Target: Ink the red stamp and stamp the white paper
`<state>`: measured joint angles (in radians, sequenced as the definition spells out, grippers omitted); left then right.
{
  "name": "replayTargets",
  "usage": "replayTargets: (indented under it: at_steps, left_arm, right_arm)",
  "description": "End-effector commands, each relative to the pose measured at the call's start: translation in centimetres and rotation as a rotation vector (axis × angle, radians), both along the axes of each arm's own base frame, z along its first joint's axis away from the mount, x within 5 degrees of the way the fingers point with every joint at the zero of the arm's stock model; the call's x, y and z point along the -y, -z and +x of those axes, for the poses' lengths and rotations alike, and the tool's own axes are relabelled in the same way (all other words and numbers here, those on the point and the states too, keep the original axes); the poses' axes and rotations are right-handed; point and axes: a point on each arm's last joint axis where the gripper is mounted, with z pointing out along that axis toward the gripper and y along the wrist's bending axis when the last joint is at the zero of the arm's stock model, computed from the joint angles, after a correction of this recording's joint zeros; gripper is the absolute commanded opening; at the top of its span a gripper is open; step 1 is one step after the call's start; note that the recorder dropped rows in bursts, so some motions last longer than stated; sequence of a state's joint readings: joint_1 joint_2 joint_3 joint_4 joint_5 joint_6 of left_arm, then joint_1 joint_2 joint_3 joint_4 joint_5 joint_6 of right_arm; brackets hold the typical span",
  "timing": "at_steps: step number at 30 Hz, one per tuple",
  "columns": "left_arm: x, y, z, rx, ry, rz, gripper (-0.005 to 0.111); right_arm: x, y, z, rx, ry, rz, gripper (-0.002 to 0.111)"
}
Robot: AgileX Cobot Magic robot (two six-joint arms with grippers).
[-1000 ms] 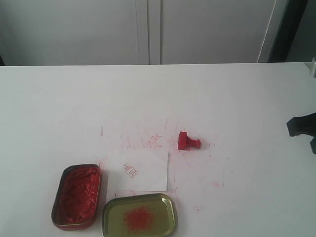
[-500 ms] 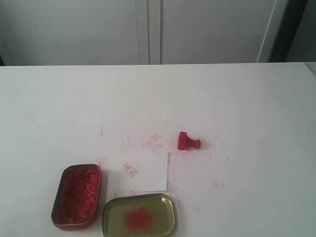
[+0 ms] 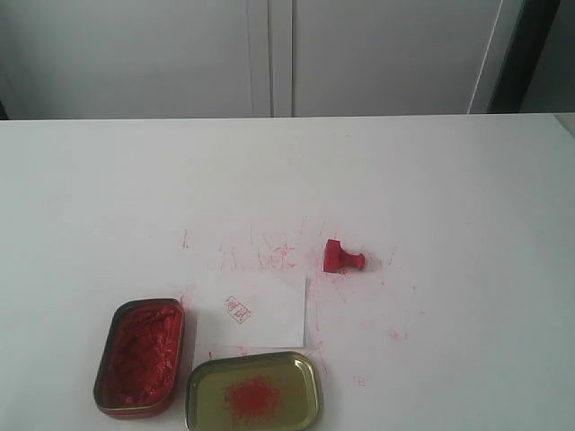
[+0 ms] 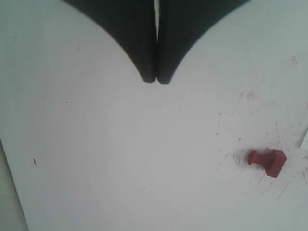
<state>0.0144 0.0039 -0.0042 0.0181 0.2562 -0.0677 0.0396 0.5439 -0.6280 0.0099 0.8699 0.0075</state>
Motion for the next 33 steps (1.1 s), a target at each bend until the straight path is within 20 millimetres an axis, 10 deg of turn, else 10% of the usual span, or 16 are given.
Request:
replayTargets:
  at_steps: [1, 33]
  left_arm:
    - [0.0, 0.1, 0.0, 0.0, -0.002, -0.004, 0.0]
    - [0.0, 0.1, 0.0, 0.0, -0.002, -0.004, 0.0]
  right_arm:
    - [0.2, 0.4, -0.9, 0.08, 0.009, -0.013, 0.0]
    - [0.2, 2.5, -1.8, 0.227, 0.01, -0.008, 0.0]
